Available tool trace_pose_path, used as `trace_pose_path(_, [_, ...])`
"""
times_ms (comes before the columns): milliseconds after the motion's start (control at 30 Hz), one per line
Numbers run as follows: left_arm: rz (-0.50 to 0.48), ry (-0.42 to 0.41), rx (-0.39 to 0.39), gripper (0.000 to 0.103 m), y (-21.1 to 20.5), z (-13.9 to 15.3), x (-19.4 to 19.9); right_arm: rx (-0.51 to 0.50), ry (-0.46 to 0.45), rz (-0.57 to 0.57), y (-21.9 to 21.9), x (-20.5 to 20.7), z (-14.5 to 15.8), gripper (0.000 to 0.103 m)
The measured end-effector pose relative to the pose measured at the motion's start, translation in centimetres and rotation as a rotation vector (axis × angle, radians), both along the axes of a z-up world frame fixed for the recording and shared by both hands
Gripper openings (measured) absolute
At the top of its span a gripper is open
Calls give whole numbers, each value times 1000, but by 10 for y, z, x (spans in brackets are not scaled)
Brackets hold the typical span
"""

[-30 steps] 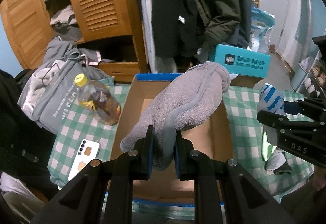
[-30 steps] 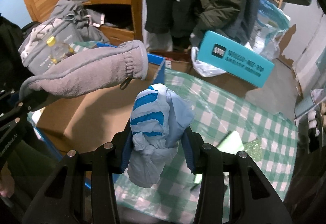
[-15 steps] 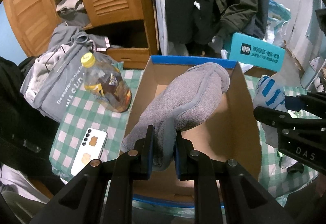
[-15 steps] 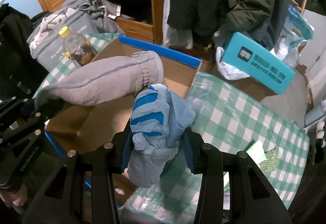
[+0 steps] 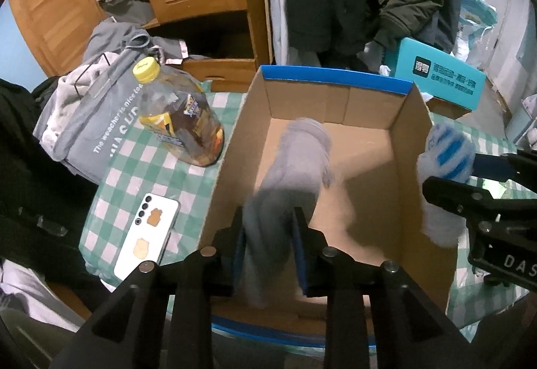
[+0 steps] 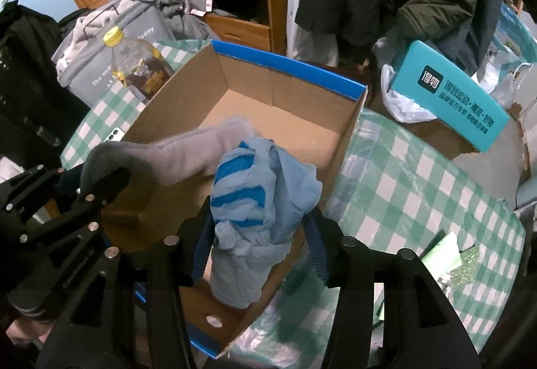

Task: Organize soft objects
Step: 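Lower both items into the box and open both grippers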

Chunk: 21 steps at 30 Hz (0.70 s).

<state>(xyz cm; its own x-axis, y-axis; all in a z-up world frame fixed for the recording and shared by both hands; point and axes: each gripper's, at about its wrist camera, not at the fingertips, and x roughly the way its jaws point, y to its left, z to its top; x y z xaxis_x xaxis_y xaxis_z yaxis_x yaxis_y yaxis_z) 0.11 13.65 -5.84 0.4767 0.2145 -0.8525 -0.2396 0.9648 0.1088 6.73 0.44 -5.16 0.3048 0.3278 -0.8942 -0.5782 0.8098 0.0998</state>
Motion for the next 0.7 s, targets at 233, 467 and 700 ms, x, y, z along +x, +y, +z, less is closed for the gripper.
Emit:
trace_pose_path(233, [-13, -18, 5, 45, -3, 4, -2, 9, -9, -28, -9, 3, 2, 67])
trace_pose_path(467, [-15, -13, 6, 52, -3, 2, 0, 19, -12, -53, -17, 5, 6, 67])
trace_pose_path(700, [-19, -15, 9, 60, -8, 4, 2, 26, -23, -60, -24, 4, 9, 67])
